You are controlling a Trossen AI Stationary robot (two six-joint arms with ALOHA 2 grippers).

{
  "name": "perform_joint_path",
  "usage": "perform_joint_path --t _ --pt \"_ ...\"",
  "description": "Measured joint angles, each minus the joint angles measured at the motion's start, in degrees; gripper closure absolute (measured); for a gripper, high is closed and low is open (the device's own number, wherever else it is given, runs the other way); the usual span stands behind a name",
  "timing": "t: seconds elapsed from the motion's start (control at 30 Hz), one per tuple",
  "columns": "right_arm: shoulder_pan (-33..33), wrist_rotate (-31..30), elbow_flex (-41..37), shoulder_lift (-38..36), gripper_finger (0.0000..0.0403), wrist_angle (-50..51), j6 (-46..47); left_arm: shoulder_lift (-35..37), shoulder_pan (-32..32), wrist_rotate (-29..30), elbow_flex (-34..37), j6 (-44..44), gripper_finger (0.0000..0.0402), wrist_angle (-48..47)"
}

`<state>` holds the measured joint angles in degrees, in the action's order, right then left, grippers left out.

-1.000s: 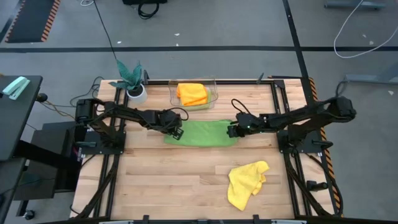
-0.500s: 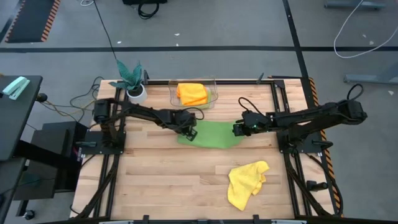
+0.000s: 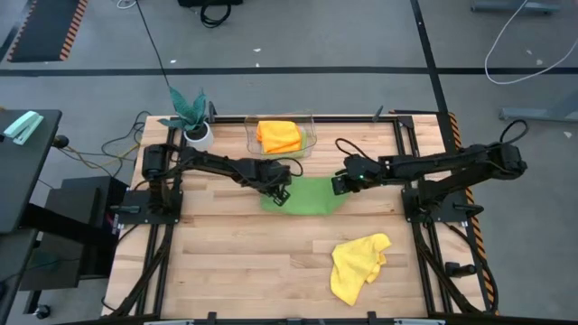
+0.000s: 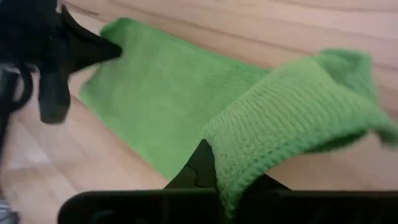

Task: Fold microfiber towels
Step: Fold the green microfiber cloth

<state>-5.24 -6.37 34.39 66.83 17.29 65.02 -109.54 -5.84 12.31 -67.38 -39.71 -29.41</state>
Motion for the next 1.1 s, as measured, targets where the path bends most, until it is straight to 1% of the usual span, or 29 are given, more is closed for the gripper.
perform_joint_path --t 0.1,0.27,0.4,0.47,0.6,0.73,0.93,1.1 --pt "-0.43 0.86 3.92 3.23 0.0403 3.68 -2.32 1.08 -0.44 0.78 0.15 -0.1 0.0373 -4.19" --pt "-0.78 4.18 8.23 8.96 0.0403 3.73 -5.52 5.73 -0.38 2.87 0.1 -0.11 0.0369 -4.37" --pt "-0.76 4.34 12.35 13.54 0.0403 3.8 -8.18 9.97 -0.63 5.53 -0.02 -0.01 0.0377 -5.61" --pt "-0.76 4.82 14.92 16.1 0.0403 3.68 -9.71 11.57 -1.05 7.26 -0.03 0.01 0.0382 -8.68" --pt "-0.78 6.14 20.3 21.14 0.0403 3.34 -12.7 14.45 -2.07 8.39 -0.01 -0.12 0.039 -15.66" --pt "-1.07 7.6 25.4 26.36 0.0403 4.18 -14.7 17.07 -2.09 10.22 0.01 -0.42 0.0388 -20.98" --pt "-1.06 9.45 33.21 33.4 0.0403 5.21 -17.11 21.93 -1.99 11.32 -0.02 -1.68 0.0376 -24.52" --pt "-1.2 10.74 38.02 38.0 0.0403 6.45 -17.7 25.28 -1.99 13.11 -0.08 -3.16 0.0383 -27.94"
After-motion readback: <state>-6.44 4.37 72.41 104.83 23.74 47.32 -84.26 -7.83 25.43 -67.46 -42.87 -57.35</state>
